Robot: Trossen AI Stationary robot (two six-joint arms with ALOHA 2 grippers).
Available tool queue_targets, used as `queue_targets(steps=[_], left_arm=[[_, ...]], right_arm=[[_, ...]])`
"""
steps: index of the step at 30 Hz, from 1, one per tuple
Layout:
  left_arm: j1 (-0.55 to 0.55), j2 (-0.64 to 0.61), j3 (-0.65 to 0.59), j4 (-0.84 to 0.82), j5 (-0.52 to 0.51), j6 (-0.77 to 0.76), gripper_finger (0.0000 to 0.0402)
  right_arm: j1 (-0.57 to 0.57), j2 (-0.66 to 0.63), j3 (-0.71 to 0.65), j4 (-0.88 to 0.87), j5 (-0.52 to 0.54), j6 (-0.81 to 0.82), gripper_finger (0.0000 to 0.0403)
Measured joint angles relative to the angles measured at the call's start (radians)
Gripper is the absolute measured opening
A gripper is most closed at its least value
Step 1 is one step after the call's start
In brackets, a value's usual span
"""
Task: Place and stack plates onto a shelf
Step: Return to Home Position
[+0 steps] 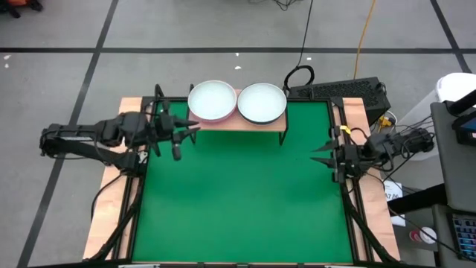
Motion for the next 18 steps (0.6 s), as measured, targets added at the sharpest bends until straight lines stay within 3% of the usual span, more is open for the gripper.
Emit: queue_targets(steps=[8,18], left_arm=[[-0.003,-0.198,-0.303,0.248,0.002,-0.051,0.0081],[-0.016,-0.363,-0.61,0.468,0.005,-0.075,0.0081]], right_arm=[[-0.001,-0.208,-0.096,0.022,0.055,0.015,0.0007],[-0.003,-0.243,-0.229,0.086,0.028,0.042,0.0001]])
